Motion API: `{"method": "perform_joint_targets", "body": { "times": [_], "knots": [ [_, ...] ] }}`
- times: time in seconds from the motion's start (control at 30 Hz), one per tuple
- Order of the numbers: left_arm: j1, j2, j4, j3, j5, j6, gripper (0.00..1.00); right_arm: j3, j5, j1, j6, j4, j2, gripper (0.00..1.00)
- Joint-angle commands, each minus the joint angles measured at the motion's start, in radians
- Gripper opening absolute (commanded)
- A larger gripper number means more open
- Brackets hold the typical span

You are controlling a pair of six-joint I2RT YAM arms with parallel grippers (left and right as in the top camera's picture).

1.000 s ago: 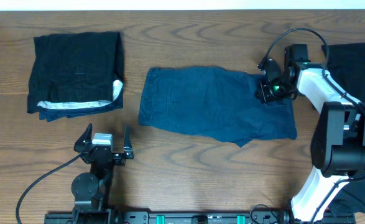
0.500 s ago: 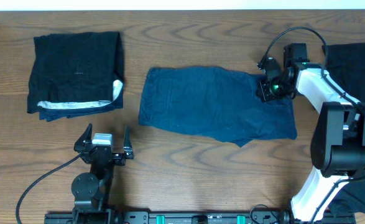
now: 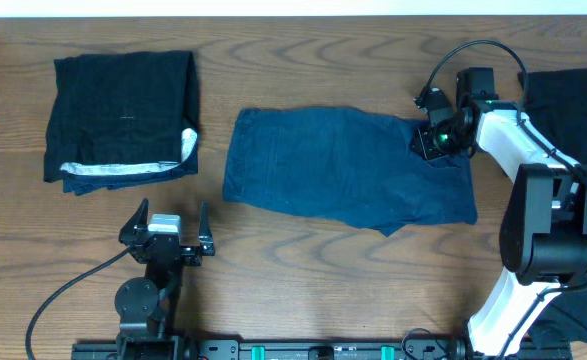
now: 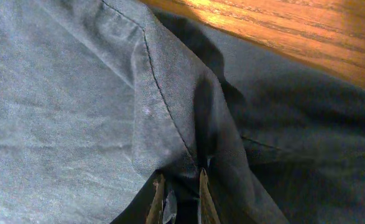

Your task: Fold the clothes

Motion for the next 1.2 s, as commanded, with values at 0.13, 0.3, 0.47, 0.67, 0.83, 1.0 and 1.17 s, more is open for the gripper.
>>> {"method": "perform_joint_targets", "body": {
  "times": [0.13,0.3,0.47,0.67,0.83,1.0,1.17],
  "knots": [
    [-0.004,-0.005,-0.034,-0.016,0.021,0.009,0.98,0.007,0.002,0.011,-0.008,-0.02,-0.012,0.13],
    [-0.004,-0.005,-0.034,-0.016,0.021,0.009,0.98,0.008,0.003,0.011,-0.003,-0.048,-0.02,0.01],
    [-0.004,-0.006,-0.034,-0.016,0.021,0.009,0.98,0.022,0.003,0.006,0.045,-0.074,-0.081,0.01],
    [-0.004,-0.006,-0.034,-0.016,0.021,0.009,0.98,0.022,0.003,0.003,0.13,-0.127,-0.228,0.01],
    [-0.004,-0.006,-0.034,-0.016,0.021,0.009,0.98,0.022,0.003,0.003,0.159,-0.201,-0.29,0.01],
    [-0.004,-0.005,-0.033,-0.016,0.021,0.009,0.98,0.018,0.003,0.008,0.161,-0.21,-0.274,0.01],
    [-0.004,-0.005,-0.015,-0.016,0.053,-0.014,0.98,0.018,0.002,0.019,0.161,-0.238,-0.249,0.01]
  ]
}}
